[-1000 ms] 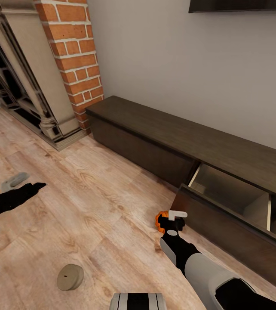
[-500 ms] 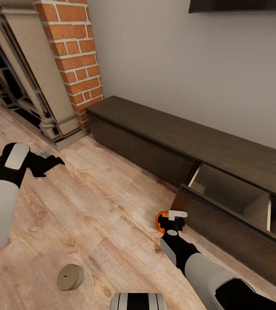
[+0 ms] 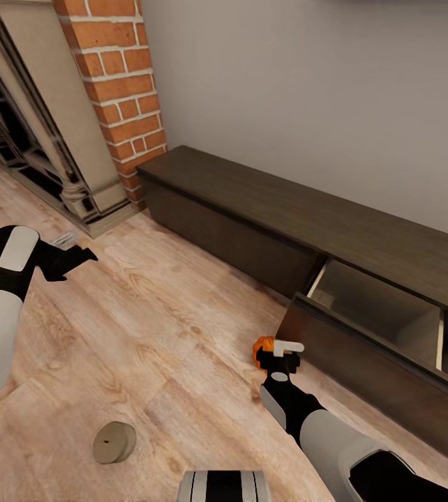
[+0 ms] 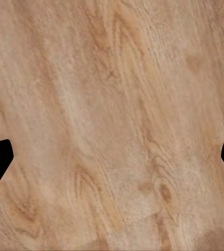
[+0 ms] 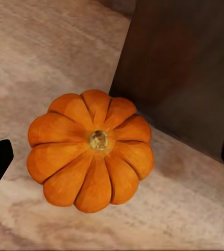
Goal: Place each of the two pumpkins and all three candles from the living room inside a cabinet in the living room (use any cabinet), then make sure every cabinet is closed, and position the cauldron so it is next to a table in the living room.
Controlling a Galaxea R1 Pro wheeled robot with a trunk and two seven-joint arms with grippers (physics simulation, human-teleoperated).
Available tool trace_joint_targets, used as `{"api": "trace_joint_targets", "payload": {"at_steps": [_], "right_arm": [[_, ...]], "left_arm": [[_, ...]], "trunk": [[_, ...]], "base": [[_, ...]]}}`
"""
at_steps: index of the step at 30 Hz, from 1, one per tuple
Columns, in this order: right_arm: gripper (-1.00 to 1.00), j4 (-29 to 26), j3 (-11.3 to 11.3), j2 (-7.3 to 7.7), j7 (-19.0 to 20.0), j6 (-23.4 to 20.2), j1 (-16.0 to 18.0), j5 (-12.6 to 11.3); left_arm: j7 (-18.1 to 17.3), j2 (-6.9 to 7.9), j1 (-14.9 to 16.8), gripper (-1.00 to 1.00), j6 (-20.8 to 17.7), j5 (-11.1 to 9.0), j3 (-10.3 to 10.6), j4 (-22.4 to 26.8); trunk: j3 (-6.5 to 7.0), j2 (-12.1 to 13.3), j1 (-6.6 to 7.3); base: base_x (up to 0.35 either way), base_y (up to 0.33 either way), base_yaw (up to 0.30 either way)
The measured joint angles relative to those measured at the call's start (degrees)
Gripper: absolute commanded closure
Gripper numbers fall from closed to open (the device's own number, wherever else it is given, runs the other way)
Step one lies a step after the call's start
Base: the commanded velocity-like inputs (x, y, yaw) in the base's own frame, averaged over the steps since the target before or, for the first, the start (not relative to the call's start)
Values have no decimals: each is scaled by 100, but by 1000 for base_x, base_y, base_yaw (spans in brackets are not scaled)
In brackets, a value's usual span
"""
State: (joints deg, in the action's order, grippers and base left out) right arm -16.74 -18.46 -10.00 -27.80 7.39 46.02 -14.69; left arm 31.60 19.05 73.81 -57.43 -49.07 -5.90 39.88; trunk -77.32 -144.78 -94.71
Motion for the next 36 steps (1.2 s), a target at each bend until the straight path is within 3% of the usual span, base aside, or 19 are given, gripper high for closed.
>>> {"api": "trace_joint_targets", "payload": {"at_steps": [5, 11, 16, 21, 23, 28, 32, 36], "right_arm": [[-100, 0, 0, 0, 0, 11, -1, 0], [-100, -12, 8, 0, 58, 276, -2, -19], [-100, -44, 0, 0, 478, 454, -1, -48], [-100, -187, 51, 0, 606, 415, 5, -98], [-100, -291, 113, 0, 617, 308, 5, -200], [-100, -588, 237, 0, 609, -180, 6, -845], [-100, -659, 243, 0, 593, -230, 6, -1062], [-100, -703, 298, 0, 589, -243, 6, -1119]], "left_arm": [[0, 4, 0, -100, 0, 5, 0, 4], [0, 20, 1, -100, 0, 2, -5, 1], [0, 28, 1, -100, 1, 5, -3, -7], [0, 82, 1, -100, 1, 18, -8, -9], [0, 103, 1, -100, 1, 19, -9, -10], [0, 170, 1, -100, 2, 14, -4, -13], [0, 182, 1, -100, 2, 10, -2, -21], [6, 189, 1, -100, 2, 11, -1, -30]], "trunk": [[-111, -7, -13], [-111, -7, -12], [-111, -7, -12], [-111, -7, -12], [-111, -7, -12], [-111, -7, -12], [-111, -7, -12], [-111, -7, -12]], "base": [[0, 0, 0], [0, 0, 0], [0, 0, 0], [0, 0, 0], [0, 0, 0], [0, 0, 0], [0, 0, 0], [0, 0, 0]]}}
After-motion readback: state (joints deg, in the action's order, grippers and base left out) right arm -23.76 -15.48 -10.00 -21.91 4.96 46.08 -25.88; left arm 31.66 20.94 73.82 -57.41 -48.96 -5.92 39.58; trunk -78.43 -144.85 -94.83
